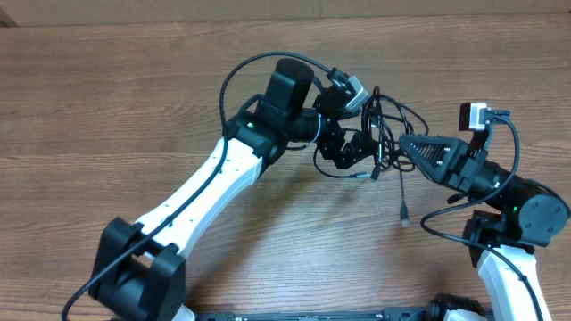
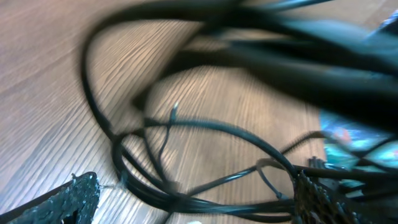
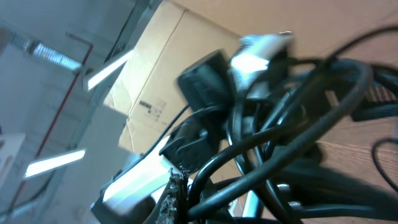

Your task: Untangle cables

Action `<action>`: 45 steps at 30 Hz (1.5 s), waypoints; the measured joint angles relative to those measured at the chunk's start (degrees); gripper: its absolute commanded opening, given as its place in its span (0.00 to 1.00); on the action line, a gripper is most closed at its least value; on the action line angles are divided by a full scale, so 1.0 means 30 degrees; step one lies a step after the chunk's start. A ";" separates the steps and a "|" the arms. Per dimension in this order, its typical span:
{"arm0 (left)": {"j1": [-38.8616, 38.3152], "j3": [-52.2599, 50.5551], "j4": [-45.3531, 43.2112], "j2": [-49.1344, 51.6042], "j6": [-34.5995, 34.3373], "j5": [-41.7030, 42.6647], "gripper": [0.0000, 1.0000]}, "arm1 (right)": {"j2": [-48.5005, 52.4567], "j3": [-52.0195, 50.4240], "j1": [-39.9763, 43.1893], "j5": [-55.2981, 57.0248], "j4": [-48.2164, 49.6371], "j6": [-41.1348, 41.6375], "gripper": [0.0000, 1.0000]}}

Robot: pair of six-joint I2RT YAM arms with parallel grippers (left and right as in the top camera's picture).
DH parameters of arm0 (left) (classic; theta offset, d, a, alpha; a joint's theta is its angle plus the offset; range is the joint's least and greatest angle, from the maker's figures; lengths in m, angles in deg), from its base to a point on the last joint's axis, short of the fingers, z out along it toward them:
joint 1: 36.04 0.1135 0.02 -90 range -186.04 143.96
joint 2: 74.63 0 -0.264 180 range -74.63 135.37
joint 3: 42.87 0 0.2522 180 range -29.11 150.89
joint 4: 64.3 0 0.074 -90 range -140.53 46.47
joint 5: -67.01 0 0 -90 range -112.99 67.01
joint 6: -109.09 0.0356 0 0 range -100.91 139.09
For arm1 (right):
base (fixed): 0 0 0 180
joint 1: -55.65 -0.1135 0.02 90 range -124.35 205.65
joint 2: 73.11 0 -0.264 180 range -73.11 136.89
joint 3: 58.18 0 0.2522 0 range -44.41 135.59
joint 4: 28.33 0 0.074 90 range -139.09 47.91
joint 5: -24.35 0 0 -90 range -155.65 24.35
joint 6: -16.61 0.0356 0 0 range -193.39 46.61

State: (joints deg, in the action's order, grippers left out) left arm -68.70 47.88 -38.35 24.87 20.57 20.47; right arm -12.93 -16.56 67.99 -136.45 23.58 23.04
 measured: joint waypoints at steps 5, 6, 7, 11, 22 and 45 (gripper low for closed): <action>0.0000 -0.0007 0.0022 0.0656 -0.0007 -0.1122 0.99 | 0.0000 0.0000 0.0000 -0.0153 0.2528 0.1362 0.04; 0.0000 -0.0007 0.0022 0.0678 -0.0007 -0.1413 0.99 | 0.0000 0.0000 0.0000 -0.0160 0.2907 0.1668 0.04; 0.0000 -0.0007 0.0015 0.0678 -0.0007 -0.1661 0.99 | -0.0007 0.0000 0.0000 -0.0182 0.3213 0.1931 0.04; 0.0000 0.0000 0.0160 0.0678 -0.0007 -0.2732 0.99 | 0.0000 0.0000 -0.0007 -0.0284 0.4189 0.3082 0.04; -0.0117 0.0036 0.3235 0.0678 -0.0175 -0.7978 1.00 | 0.0036 0.0000 0.0000 -0.0546 0.5260 0.4743 0.04; 0.2645 0.0248 0.5829 0.0510 -0.1515 -1.2116 1.00 | 0.0197 -0.0007 -0.0044 -0.1413 0.5136 0.4998 0.04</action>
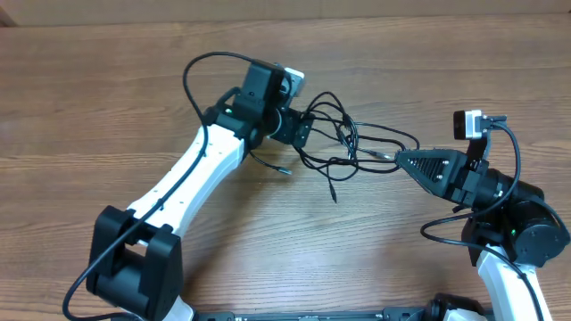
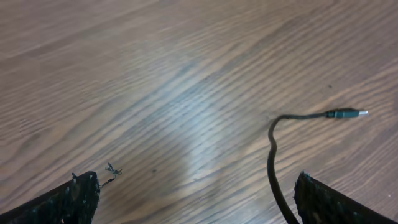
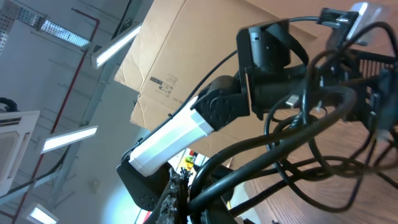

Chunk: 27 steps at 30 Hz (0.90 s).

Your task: Untangle cables

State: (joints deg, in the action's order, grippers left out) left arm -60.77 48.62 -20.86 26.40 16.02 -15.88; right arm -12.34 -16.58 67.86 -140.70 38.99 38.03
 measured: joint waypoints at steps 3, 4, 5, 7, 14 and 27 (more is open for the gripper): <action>0.0503 0.0000 0.0022 -0.0277 0.0007 0.0109 1.00 | 0.0022 0.0000 0.0000 -0.0007 -0.0036 -0.0007 0.04; 0.0641 0.0000 0.0029 -0.0379 0.0007 0.0131 0.99 | 0.0022 0.0000 0.0007 -0.0015 -0.0036 -0.0007 0.04; 0.0794 0.0000 0.0044 -0.0503 0.0007 0.0131 0.99 | 0.0022 0.0007 0.0007 -0.0007 -0.0029 -0.0007 0.04; 0.1027 0.0000 0.0044 -0.0692 0.0007 0.0146 1.00 | 0.0029 0.0000 0.0022 -0.0007 -0.0036 -0.0007 0.04; 0.1668 0.0000 0.0204 -0.0889 0.0000 0.0488 1.00 | 0.0058 0.0000 0.0226 -0.0029 -0.0124 -0.0015 0.04; 0.3956 0.0080 0.0568 -0.0816 -0.0284 -0.0415 0.04 | -0.0029 -0.0029 0.1428 0.0466 -0.0022 -0.0073 0.04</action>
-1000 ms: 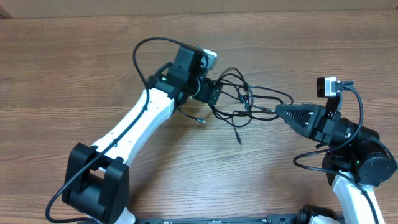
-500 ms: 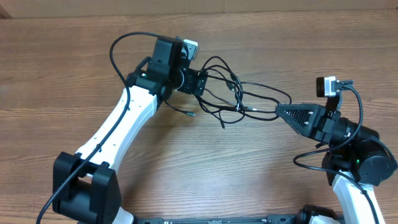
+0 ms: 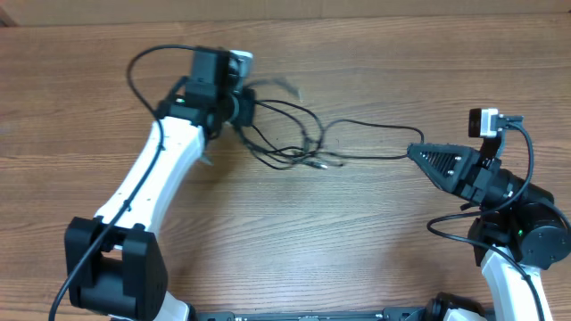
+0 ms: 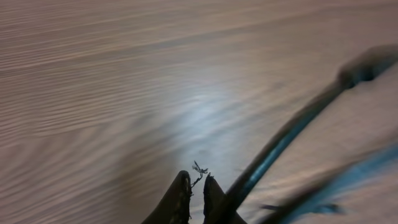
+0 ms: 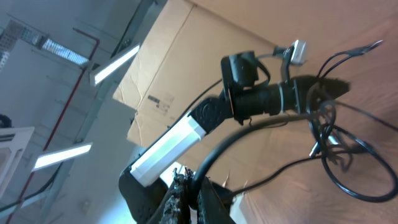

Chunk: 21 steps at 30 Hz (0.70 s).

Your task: Untangle cables

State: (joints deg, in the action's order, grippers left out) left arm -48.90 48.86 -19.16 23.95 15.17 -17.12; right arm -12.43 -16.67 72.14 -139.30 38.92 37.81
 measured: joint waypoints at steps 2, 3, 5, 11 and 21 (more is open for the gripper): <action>0.0342 0.0000 -0.0007 0.0000 0.0007 -0.0401 0.04 | 0.0000 0.0000 0.0160 0.0189 0.0007 0.0000 0.04; 0.0342 0.0000 -0.0007 0.0000 0.0000 -0.0488 0.04 | 0.0000 0.0000 0.0219 0.0219 0.0015 0.0000 0.04; 0.0284 0.0000 0.0015 0.0000 0.0015 -0.0539 0.04 | 0.0000 0.0000 0.0262 0.0291 0.0007 -0.0007 0.04; 0.0175 0.0000 -0.0240 0.0000 0.0022 -0.0153 0.04 | -0.0029 0.0000 0.0262 0.0554 -0.0466 -0.0226 0.61; 0.0175 -0.0015 -0.3286 0.0000 0.0262 0.5719 0.04 | -0.0117 0.0015 0.0372 0.0561 -0.5049 -0.2579 1.00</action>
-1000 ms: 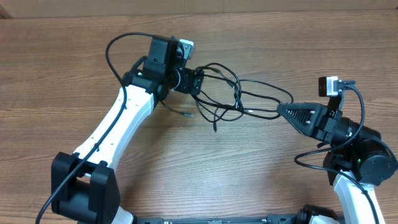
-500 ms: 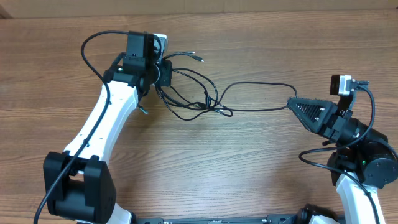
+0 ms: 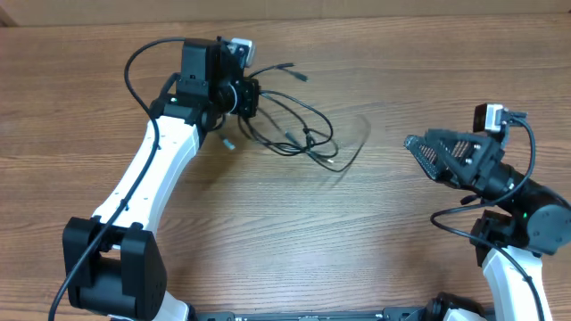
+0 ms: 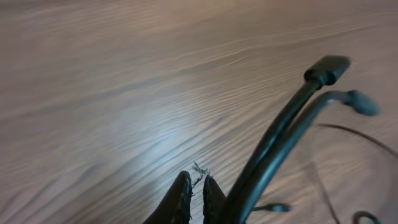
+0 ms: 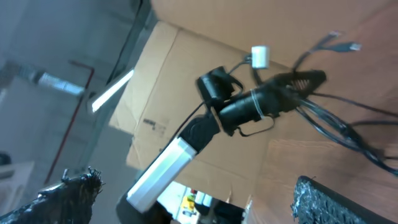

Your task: Untangle cables

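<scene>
The black cable tangle (image 3: 290,134) lies in loose loops on the wooden table, left of centre. My left gripper (image 3: 248,96) is shut on the cables at the tangle's upper left end. In the left wrist view the closed fingers (image 4: 194,182) have two cables (image 4: 280,137) running out beside them, ending in a black plug (image 4: 328,67). My right gripper (image 3: 417,156) is open at the right with nothing between its fingers, well apart from the tangle. Its wrist view shows the wide gap (image 5: 202,199) and the far cables (image 5: 336,127).
One plug end (image 3: 290,66) sticks out toward the far edge, and a small pale connector (image 3: 228,143) lies near the left forearm (image 3: 152,169). A cardboard box wall (image 5: 186,56) stands beyond the table.
My right gripper was shut on a cable stretched across from the tangle. It is now open, and that cable has sprung back toward the tangle. The left gripper stays shut on the cables.
At first both grippers met at a dense tangle right of centre, left open, right shut on a cable. Then the left gripper, still open, was farther left with the tangle spread out. Later it was shut at the far left, one cable taut. Now the right has let go.
</scene>
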Action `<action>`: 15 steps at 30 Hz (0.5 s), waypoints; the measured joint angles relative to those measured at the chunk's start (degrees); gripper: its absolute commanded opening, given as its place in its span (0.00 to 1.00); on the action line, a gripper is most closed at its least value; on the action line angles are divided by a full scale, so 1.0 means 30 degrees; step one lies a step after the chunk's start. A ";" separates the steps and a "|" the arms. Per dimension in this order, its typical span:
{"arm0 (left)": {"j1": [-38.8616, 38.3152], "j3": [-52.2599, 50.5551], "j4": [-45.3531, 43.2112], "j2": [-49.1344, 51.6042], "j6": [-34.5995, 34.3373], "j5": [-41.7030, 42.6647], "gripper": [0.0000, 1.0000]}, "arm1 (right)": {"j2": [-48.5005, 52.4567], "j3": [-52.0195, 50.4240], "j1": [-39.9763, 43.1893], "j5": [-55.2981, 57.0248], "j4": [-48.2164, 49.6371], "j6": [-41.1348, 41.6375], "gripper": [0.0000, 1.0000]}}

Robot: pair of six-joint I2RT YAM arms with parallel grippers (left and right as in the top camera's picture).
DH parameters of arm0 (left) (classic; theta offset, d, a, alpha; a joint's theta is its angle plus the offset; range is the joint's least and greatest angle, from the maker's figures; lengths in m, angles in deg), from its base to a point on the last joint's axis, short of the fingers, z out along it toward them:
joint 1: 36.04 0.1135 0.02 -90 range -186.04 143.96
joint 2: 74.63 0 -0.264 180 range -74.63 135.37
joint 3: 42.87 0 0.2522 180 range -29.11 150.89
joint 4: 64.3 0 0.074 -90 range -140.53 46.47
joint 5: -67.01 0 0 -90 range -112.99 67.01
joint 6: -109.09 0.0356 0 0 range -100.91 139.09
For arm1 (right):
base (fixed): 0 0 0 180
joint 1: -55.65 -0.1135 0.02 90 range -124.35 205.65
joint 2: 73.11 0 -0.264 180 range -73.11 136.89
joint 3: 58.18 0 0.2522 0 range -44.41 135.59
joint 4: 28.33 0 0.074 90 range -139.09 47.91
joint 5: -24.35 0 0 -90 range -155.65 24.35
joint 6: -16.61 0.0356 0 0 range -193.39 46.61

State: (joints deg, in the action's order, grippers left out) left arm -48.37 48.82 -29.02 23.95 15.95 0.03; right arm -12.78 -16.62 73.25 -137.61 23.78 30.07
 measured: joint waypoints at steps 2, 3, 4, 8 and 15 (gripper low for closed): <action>0.0000 0.0000 -0.0597 0.0000 0.0044 0.1421 0.04 | 0.0007 0.0007 0.0000 -0.0087 -0.1158 -0.0619 1.00; 0.0000 0.0000 -0.0874 0.0000 0.0044 0.2018 0.04 | 0.0015 0.0007 0.0000 -0.0168 -0.1683 -0.0947 1.00; 0.0000 0.0000 -0.1078 0.0000 0.0051 0.2572 0.04 | 0.0015 0.0007 -0.0007 -0.0233 -0.2076 -0.1224 1.00; 0.0000 0.0000 -0.1778 -0.0007 0.0022 0.4357 0.04 | 0.0015 0.0007 -0.0007 -0.0459 -0.3075 -0.2149 1.00; -0.0299 -0.0015 -0.4051 -0.0007 -0.1202 0.5887 0.04 | 0.0015 0.0007 -0.0007 -0.0867 -0.3461 -0.2798 1.00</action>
State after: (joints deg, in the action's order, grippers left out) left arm -49.27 48.78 -41.17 23.93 12.35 17.70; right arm -12.73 -16.60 73.23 -140.21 13.39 21.68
